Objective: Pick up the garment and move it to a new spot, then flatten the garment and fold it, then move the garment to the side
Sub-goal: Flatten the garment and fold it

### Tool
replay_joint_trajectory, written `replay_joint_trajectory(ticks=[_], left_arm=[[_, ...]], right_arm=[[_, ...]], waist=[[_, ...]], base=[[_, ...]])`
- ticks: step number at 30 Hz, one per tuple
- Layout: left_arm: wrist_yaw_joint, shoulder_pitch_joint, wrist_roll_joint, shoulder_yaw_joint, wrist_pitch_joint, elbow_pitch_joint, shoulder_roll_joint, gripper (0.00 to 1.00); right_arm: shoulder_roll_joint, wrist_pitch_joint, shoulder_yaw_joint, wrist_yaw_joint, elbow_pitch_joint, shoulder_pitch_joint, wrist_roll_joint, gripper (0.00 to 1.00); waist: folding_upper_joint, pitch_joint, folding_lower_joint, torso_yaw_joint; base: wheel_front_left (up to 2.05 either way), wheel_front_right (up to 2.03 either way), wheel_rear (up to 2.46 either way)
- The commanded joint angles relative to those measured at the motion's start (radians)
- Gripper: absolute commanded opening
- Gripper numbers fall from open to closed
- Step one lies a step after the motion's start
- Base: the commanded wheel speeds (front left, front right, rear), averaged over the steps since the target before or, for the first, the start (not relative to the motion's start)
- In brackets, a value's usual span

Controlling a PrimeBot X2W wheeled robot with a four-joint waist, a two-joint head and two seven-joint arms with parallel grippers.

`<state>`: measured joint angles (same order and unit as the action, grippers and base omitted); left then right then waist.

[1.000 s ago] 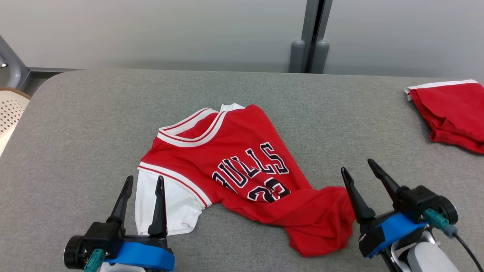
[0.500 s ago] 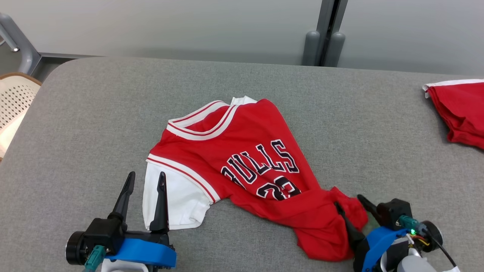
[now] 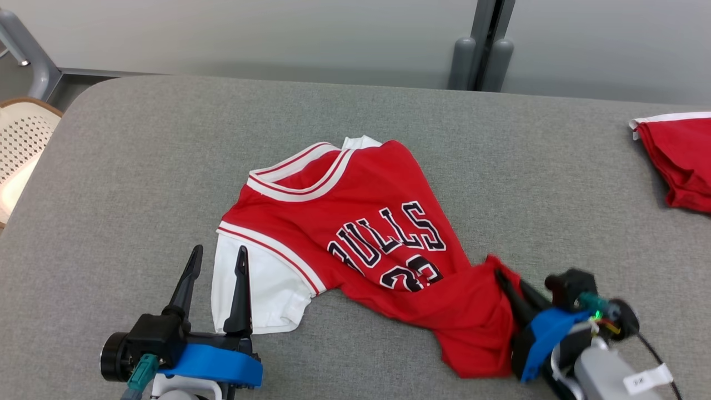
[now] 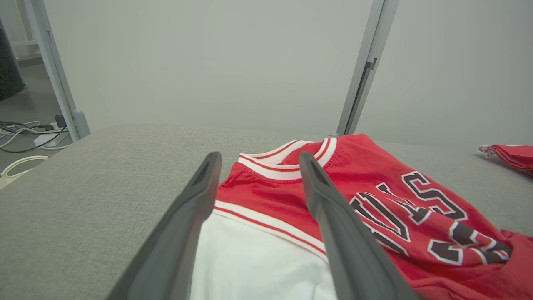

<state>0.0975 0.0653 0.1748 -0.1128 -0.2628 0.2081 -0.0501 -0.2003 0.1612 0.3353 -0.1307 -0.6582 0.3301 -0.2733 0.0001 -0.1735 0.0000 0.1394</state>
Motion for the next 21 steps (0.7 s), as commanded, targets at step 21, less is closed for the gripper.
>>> replay_joint_trajectory(ticks=[21], left_arm=[[-0.018,0.008,0.025,0.000,-0.003,0.004,-0.001,1.00]], right_arm=[[-0.057,0.104,-0.001,0.000,0.015,0.279,0.062,0.00]], waist=[[-0.0001,0.015,0.0000,0.004]], base=[[0.00,0.00,0.00]])
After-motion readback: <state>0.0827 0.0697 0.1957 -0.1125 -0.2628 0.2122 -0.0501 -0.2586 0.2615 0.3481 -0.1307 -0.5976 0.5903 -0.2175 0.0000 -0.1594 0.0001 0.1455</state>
